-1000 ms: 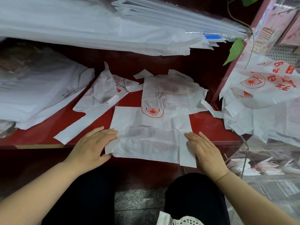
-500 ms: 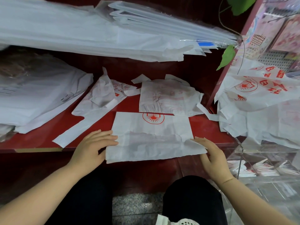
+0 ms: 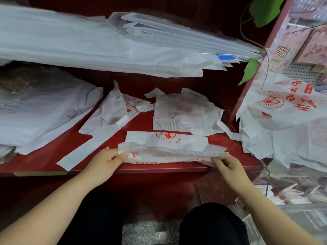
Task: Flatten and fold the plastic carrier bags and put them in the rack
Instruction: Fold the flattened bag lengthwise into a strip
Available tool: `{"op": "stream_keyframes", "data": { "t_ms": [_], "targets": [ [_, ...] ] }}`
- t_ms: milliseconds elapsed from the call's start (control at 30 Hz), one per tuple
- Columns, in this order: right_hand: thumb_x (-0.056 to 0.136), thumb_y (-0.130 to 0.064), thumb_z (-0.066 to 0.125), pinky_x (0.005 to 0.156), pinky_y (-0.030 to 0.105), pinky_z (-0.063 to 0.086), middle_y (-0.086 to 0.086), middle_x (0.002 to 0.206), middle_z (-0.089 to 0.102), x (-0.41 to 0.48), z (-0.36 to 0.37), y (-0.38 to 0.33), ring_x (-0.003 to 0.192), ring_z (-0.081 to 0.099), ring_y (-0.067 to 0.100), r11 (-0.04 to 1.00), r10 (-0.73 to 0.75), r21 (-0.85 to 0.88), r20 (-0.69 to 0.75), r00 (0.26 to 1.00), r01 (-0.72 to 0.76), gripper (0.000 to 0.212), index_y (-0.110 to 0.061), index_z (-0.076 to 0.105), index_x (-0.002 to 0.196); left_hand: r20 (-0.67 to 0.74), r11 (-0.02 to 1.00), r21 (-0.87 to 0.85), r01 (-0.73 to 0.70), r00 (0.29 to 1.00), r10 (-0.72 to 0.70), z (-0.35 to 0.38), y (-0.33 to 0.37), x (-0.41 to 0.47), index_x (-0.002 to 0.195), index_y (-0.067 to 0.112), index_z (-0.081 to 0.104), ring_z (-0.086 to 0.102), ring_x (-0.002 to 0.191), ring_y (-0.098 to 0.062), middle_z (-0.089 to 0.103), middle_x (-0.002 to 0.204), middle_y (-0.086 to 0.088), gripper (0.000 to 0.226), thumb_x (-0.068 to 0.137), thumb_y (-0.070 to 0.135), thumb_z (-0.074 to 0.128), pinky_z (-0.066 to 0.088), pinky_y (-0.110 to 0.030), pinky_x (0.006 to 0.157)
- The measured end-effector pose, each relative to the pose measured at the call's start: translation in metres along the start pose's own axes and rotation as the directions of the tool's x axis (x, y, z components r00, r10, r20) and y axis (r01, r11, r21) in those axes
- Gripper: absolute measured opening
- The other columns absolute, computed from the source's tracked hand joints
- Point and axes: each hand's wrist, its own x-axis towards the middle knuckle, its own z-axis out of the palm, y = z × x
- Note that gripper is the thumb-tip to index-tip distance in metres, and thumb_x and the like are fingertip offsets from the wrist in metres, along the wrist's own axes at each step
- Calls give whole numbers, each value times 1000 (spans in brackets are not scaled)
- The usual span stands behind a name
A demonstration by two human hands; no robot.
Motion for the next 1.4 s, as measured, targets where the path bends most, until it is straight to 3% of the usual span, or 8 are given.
{"op": "stream_keyframes", "data": {
  "t_ms": [133,300,500,733,967,1067,1167,1400],
  "targets": [
    [93,-21,51,74,35,33,22,64,51,11,1,-2,66,45,32,997,71,-42,38,997,-70,41,12,57,70,-78,987,-128,96,991,-106,2,0,13,70,12,62,54,71,-13,61,72,4,32,95,20,45,36,-19,62],
    [94,-31,44,100,32,16,-4,51,39,25,16,-10,62,43,15,916,165,-345,-145,976,-206,46,-12,41,52,-225,989,-44,141,963,-147,10,-3,38,69,-3,57,47,68,-25,56,69,-16,39,93,26,50,30,-31,63],
    [95,-31,31,93,34,16,0,80,59,31,30,-12,91,36,20,761,161,-619,-110,981,-194,44,-11,67,78,-176,854,496,157,981,-78,15,6,55,65,12,43,42,67,-16,45,65,3,44,100,33,26,23,-30,81],
    [92,-29,37,86,33,18,6,88,65,36,34,-16,98,42,24,649,180,-732,-118,977,-208,37,-12,69,84,-152,625,763,168,985,-79,16,9,60,79,16,45,44,67,-17,48,71,3,40,101,31,15,22,-28,81],
    [91,-39,38,93,35,23,-4,65,47,49,27,-20,84,41,20,623,325,-736,-64,943,-265,38,-16,58,69,-170,701,669,247,969,-179,8,8,72,61,14,41,42,62,-17,44,61,1,47,98,41,31,28,-29,73],
    [91,-39,37,94,35,22,-4,59,42,53,28,-21,80,43,21,607,363,-738,-75,929,-296,39,-14,55,68,-255,847,484,219,961,-103,2,5,64,94,11,59,54,82,-27,55,72,-1,34,94,42,44,35,-33,79],
    [93,-39,36,95,35,22,-3,59,43,55,29,-21,77,45,21,600,369,-739,-84,926,-306,42,-14,50,61,-329,946,278,169,942,-72,4,6,55,134,14,43,49,93,-25,59,72,3,49,90,34,53,27,-31,95],
    [93,-38,33,95,35,23,-1,59,46,59,30,-18,71,49,21,583,334,-760,-98,937,-287,46,-13,44,57,-267,963,258,80,964,-8,15,-5,63,136,15,41,48,80,-24,58,61,-4,43,94,23,45,31,-33,92]
  ]
}}
